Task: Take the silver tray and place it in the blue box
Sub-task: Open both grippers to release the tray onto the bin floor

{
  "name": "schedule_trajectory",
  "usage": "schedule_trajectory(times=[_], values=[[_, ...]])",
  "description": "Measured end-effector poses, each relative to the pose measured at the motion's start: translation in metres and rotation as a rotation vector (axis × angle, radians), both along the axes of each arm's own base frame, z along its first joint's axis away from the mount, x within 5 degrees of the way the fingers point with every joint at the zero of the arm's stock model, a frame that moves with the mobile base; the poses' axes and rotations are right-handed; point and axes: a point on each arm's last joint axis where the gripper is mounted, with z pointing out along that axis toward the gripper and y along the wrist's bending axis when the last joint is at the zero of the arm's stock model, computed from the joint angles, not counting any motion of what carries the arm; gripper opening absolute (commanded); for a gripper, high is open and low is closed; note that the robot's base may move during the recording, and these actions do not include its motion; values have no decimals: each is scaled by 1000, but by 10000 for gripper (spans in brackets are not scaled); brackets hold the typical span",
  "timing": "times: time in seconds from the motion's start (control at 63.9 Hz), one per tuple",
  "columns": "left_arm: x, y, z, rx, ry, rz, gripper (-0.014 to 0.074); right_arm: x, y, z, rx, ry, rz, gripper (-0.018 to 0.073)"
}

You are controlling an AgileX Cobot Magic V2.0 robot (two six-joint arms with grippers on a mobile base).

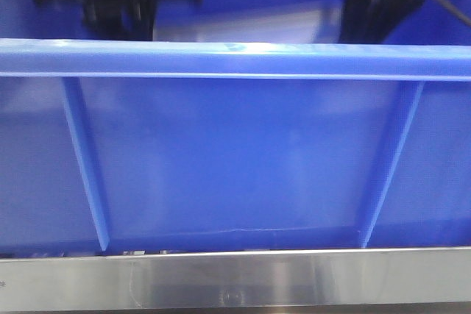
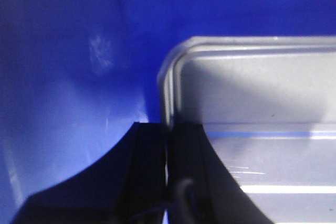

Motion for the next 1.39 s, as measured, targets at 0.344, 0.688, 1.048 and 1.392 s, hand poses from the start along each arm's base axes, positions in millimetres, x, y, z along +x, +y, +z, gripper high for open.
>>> schedule_trajectory(times=[0.344, 0.688, 1.048, 1.392], values=[[11, 14, -6, 3, 11, 8, 364, 11, 5, -10, -1, -26, 15, 481], [5, 14, 5, -40, 12, -54, 449, 2, 1, 9, 6, -56, 15, 512], [-66, 40, 92, -105, -217, -132, 195, -60, -27, 83, 59, -227, 14, 197], [-155, 91, 101, -217, -411, -144, -101, -129, -57, 85, 91, -399, 29, 53]])
